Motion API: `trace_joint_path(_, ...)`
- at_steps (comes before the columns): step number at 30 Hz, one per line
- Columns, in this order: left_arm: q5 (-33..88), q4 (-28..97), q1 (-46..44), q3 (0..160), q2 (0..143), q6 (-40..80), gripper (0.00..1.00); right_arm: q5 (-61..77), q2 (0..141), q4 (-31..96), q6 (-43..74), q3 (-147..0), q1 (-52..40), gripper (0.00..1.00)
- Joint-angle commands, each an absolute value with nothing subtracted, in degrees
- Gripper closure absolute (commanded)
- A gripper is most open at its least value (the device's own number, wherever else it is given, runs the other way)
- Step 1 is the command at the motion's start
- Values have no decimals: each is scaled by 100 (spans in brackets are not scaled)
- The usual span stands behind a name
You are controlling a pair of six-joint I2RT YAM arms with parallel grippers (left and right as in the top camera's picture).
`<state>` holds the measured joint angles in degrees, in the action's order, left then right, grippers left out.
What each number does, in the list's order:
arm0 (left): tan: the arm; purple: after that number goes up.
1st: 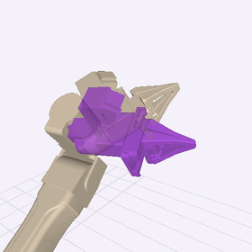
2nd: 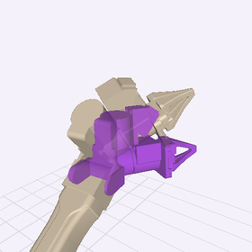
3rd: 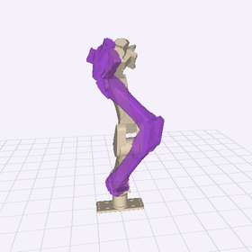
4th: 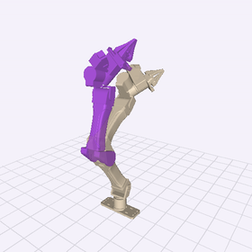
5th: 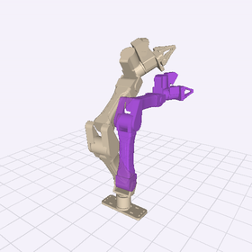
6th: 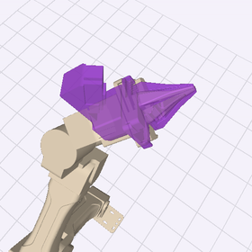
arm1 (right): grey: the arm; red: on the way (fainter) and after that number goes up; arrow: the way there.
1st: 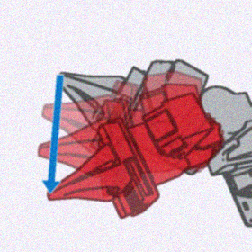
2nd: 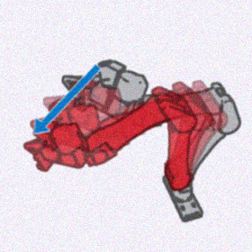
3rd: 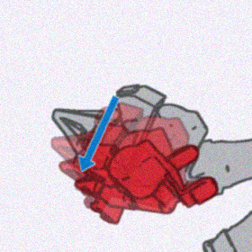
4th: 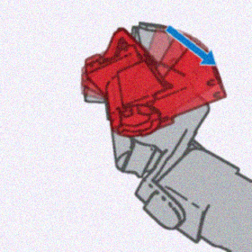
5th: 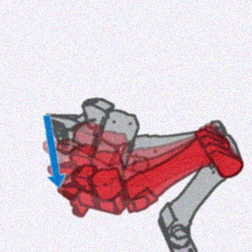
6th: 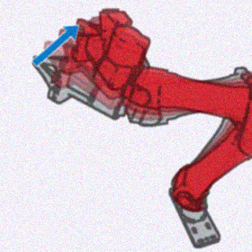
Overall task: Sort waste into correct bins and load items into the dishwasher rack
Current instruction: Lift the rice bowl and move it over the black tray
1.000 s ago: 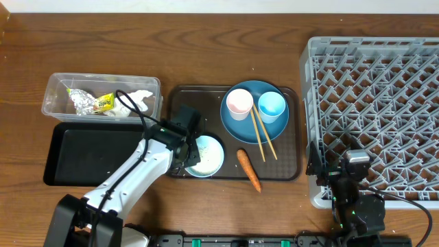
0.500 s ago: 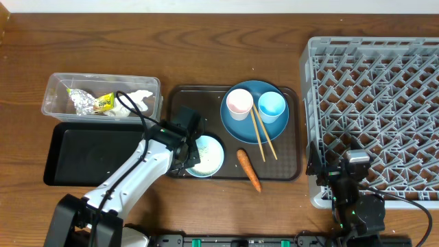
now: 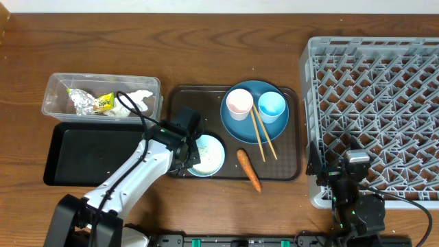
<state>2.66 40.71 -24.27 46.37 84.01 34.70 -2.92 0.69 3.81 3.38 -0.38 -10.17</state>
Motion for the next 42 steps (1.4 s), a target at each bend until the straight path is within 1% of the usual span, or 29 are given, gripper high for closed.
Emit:
trace_joint_path(1, 211, 4206, -2434, 4598, 8423, 3430, 94, -274, 38, 408, 270, -32, -928, 1)
trace_joint_path(11, 185, 4272, -2423, 4694, 8276, 3256, 94, -274, 38, 408, 272, -32, -928, 1)
trace_joint_path(19, 167, 4121, -2412, 4810, 7620, 3258, 94, -274, 38, 408, 272, -32, -928, 1)
trace_joint_path(28, -825, 4145, -2412, 4816, 6449, 3131, 94, -274, 38, 408, 272, -32, -928, 1)
trace_joint_path(35, -2086, 4233, -2408, 4816, 5717, 3026, 94, -274, 38, 408, 272, -32, -928, 1)
trace_joint_path(42, -2088, 4458, -1846, 4816, 5411, 3089, 94, -274, 38, 408, 272, -32, -928, 1)
